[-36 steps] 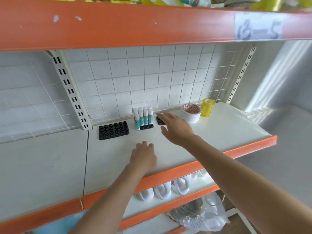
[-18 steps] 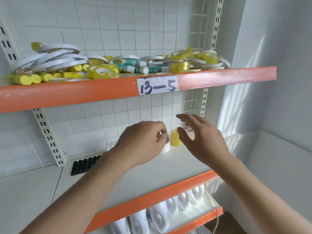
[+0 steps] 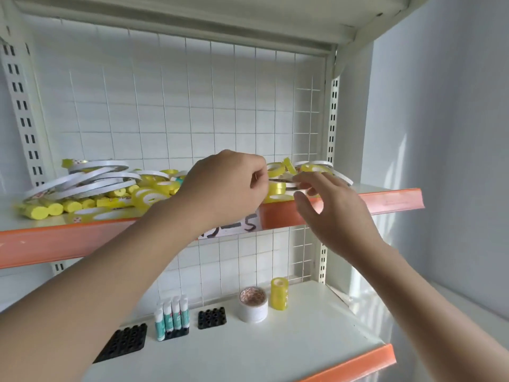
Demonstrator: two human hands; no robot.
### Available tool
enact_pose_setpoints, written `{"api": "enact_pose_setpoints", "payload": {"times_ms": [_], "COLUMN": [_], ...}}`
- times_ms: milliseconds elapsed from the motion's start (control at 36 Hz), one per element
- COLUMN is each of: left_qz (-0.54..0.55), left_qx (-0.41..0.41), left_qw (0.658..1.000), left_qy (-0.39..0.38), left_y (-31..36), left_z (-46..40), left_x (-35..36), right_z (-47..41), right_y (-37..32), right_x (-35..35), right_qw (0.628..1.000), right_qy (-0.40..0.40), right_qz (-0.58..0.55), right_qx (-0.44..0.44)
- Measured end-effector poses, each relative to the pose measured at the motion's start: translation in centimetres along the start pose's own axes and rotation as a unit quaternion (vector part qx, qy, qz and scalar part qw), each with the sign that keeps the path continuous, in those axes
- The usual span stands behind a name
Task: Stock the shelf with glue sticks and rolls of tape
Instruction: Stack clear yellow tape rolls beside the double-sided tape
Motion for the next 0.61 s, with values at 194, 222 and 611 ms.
{"api": "enact_pose_setpoints", "payload": {"times_ms": [194,222,611], "left_qz": [-0.066,-0.068,0.080], "left_qx": [-0.021,-0.023,-0.082], "left_qw": [0.992,0.990,0.990], "left_qy": [-0.109,-0.123,-0.087], "left_y": [-2.0,-2.1,-4.7], "left_z": [-4.5,-4.9,-6.1], "left_x": [4.1,4.6,8.0], "right_z": [-4.5,-5.0,-7.8], "right_y": [2.7,2.9,4.8], "right_x": [3.5,4.1,6.4], "right_qw": [0.995,0.992,0.967], "right_qy": [-0.099,-0.123,-0.250], "right_qz": [-0.006,-0.006,-0.028], "right_qx": [-0.004,-0.009,0.030]}}
Point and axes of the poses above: each hand's wrist, its own z-axis away from the middle knuckle, its own x-axis out of the palm, y = z × x, the point moved 6 cm from there along -z, towards the middle knuckle, and after that the axes turned 4 degrees about -y, right-handed, at the moved point
